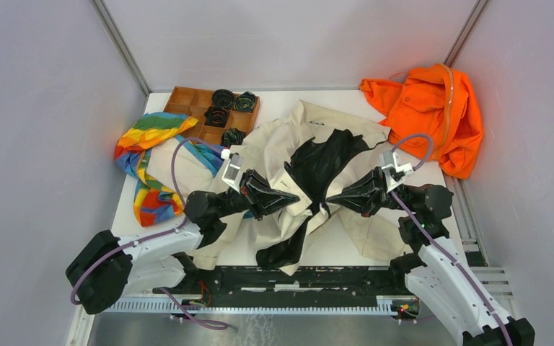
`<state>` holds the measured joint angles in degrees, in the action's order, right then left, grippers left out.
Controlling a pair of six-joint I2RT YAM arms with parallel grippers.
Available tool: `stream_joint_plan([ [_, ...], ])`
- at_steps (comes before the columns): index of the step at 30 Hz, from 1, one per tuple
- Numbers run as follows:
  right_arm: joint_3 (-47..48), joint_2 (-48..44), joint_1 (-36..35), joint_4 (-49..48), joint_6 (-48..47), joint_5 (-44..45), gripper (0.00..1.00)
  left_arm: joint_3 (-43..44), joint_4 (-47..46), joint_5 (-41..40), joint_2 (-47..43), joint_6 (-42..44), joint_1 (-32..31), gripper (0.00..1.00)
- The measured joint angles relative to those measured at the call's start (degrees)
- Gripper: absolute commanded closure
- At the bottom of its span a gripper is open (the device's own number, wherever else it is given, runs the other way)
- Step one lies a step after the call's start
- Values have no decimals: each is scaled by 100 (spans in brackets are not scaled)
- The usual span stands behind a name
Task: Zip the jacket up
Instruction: Insert the zipper into the jacket.
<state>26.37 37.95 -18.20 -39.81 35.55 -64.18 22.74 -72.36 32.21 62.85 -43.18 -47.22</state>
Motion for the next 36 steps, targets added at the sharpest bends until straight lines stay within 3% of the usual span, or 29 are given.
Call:
stream_joint_plan([
  [11,-225,90,0,31,13,-22,100,20,-505,295,378,-46,28,98],
  [20,83,702,7,570,-413,-321,100,367,-269,850,389,-46,459,98],
  [27,90,603,214,603,-699,-302,100,439,-149,1025,304,-42,627,98],
  [30,74,463,219,608,-946,-295,100,660,175,1217,317,-15,627,98],
  [36,199,466,225,1099,-1834,-236,100,1770,1742,1742,321,715,627,98],
])
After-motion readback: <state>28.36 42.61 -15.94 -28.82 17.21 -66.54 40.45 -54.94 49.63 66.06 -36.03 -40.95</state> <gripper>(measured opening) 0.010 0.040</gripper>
